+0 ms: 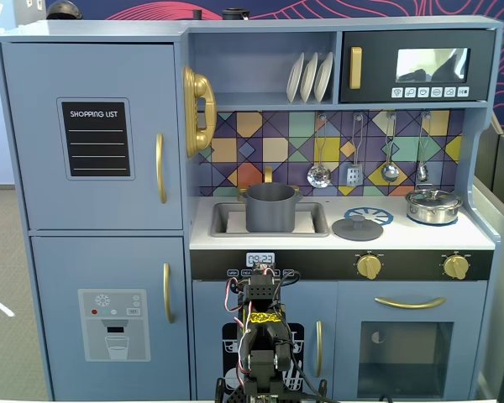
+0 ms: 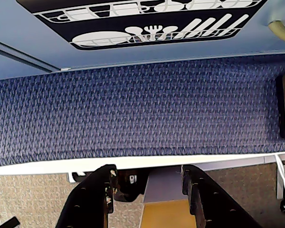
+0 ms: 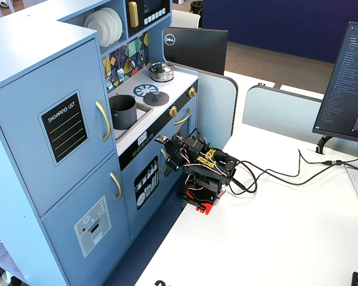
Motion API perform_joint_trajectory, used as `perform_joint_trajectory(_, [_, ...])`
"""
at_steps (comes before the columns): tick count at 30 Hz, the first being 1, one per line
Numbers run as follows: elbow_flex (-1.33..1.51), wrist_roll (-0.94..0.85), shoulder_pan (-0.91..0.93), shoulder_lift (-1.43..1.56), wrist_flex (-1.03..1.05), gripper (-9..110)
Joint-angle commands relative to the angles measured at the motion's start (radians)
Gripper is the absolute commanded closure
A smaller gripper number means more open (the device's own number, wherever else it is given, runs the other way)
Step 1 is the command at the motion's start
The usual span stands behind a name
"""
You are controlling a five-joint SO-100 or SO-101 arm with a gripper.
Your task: Pick up the lid from the counter and put it on the gray recipient
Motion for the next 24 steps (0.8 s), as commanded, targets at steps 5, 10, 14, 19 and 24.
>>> perform_joint_trajectory(5, [0.02, 0.032, 0.025, -0.006, 0.16, 93])
perform_joint_trajectory(10, [0.02, 0.037, 0.041, -0.006, 0.16, 101])
perform_joint_trajectory(14, [0.02, 0.008, 0.028, -0.006, 0.161, 101])
perform_joint_trajectory(19, [-0.098, 0.054, 0.083, -0.064, -0.025, 101])
perform_joint_trajectory(24, [-0.357, 0.074, 0.091, -0.199, -0.299, 102])
